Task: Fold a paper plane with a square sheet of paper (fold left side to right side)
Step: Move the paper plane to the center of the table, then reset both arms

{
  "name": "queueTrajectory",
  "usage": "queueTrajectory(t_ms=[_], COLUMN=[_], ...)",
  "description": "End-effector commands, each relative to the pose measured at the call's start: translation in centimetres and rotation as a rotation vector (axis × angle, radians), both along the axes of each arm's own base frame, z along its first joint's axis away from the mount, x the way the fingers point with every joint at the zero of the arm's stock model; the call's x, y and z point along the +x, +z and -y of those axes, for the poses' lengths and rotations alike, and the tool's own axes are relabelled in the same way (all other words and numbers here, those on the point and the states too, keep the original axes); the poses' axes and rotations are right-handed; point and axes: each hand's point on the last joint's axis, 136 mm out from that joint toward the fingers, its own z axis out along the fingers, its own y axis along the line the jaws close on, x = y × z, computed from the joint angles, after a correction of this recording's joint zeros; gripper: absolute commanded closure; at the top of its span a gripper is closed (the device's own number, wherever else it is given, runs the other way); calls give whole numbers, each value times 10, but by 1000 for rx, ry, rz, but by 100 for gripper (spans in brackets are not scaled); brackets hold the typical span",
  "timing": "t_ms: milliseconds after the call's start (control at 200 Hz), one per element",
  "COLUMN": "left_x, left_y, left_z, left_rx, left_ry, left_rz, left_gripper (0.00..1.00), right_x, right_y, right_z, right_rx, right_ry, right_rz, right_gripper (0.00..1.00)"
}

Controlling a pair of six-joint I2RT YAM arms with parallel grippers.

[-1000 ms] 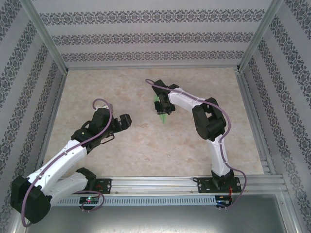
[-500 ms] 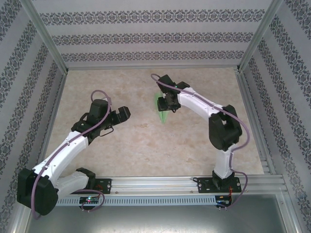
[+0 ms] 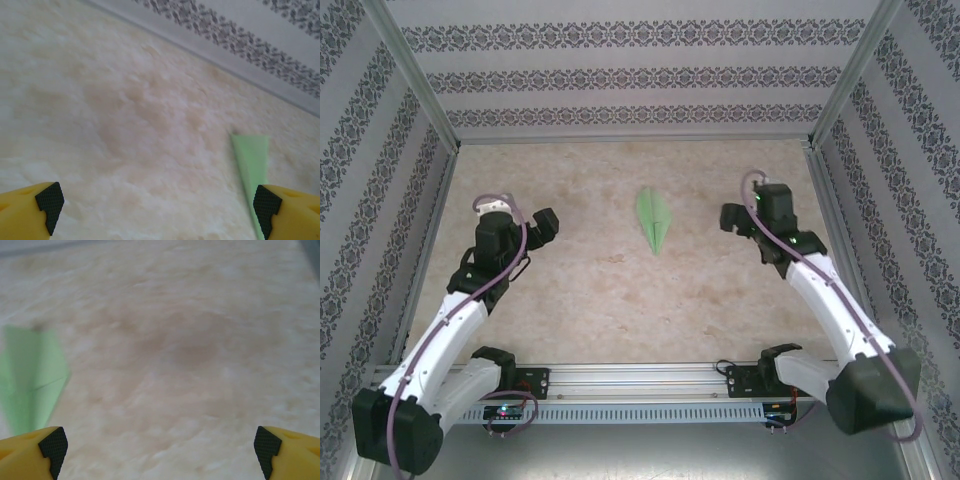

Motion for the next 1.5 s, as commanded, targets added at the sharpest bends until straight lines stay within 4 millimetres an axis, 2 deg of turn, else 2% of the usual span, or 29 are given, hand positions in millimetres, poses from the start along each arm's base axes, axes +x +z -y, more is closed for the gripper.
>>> queueTrajectory(t_ms=[0, 145, 225, 310, 565, 649, 709, 779, 1049, 1164, 1284, 1434, 1499], left_x=[-2, -13, -18, -18, 0, 8, 13, 21, 47, 48, 47, 58, 65], left_y=[8, -6, -20, -37, -73, -81, -87, -89, -93, -94, -90, -105, -121], left_z=[-38, -61, -75, -81, -79, -78, -79, -74, -58, -51, -44, -47, -45], left_rx=[184, 361, 460, 511, 536, 530, 516, 503, 472, 460, 404, 412, 407], left_ry=[141, 206, 249, 245, 149, 116, 97, 53, -79, -119, -122, -116, -134], left_rz=[111, 116, 71, 48, 48, 57, 65, 74, 102, 104, 200, 168, 135], left_gripper=[0, 0, 0, 0, 0, 0, 0, 0, 0, 0, 0, 0, 0], right_x=[13, 15, 19, 26, 48, 54, 55, 55, 61, 61, 61, 61, 61], right_y=[0, -36, -54, -65, -63, -65, -74, -83, -85, -84, -85, -84, -84], right_z=[26, 46, 52, 55, 49, 42, 37, 32, 30, 29, 29, 28, 28], right_rx=[1, -125, -129, -118, -104, -68, -64, -58, -97, -103, -111, -117, -119], right_ry=[-49, -48, -64, -60, 7, 44, 77, 103, 97, 94, 95, 98, 98], right_rz=[148, 160, 161, 206, 334, 377, 384, 393, 362, 361, 359, 358, 357], right_gripper=[2, 2, 2, 2, 2, 2, 2, 2, 2, 2, 2, 2, 2])
